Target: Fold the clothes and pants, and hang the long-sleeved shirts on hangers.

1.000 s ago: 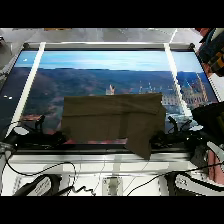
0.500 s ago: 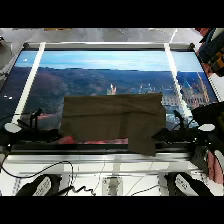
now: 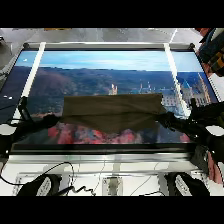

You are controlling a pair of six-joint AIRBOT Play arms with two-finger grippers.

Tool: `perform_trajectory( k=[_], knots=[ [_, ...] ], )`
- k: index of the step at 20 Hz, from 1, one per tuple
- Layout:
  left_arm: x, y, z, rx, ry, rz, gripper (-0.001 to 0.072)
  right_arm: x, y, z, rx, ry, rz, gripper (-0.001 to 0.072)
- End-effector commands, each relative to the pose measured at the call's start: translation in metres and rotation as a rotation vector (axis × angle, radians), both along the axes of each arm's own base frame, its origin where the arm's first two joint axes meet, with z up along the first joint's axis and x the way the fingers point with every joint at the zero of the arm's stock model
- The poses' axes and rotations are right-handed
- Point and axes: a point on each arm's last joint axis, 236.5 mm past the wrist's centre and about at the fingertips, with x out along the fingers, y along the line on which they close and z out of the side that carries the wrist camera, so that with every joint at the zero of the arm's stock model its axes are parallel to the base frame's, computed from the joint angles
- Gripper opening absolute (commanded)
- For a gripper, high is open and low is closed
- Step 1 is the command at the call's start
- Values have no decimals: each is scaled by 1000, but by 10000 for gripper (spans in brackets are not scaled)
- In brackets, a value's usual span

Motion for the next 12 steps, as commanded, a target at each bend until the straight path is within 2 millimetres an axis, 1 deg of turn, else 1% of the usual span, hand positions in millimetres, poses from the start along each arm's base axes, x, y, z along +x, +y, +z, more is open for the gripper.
perform_trajectory(
  k=[1, 3, 4, 6, 7, 8, 9, 10, 11, 12],
  knots=[
    [54, 14, 11, -63, -116, 205, 19, 66, -31, 12, -54, -90, -258, 13],
    [77, 8, 1, -45, -102, 197, 20, 102, -42, 22, -96, -126, -316, 13],
    [93, 6, -3, -36, -100, 198, 20, 122, -48, 24, -116, -137, -347, 13],
    [129, 9, -8, -37, -103, 233, 19, 162, -60, 21, -139, -140, -397, 13],
    [145, 6, -12, -36, -99, 225, 20, 179, -64, 15, -143, -131, -404, 13],
    [161, 3, -19, -36, -90, 215, 20, 196, -66, 4, -147, -115, -408, 14],
    [175, 0, -27, -36, -81, 208, 21, 211, -67, -9, -149, -97, -406, 14],
    [186, -1, -36, -37, -68, 204, 22, 222, -68, -23, -152, -77, -402, 18],
    [194, -2, -45, -37, -57, 201, 92, 229, -68, -38, -153, -52, -402, 178],
    [197, -5, -52, -45, -39, 187, 503, 232, -69, -52, -152, -27, -399, 656]
  ],
)
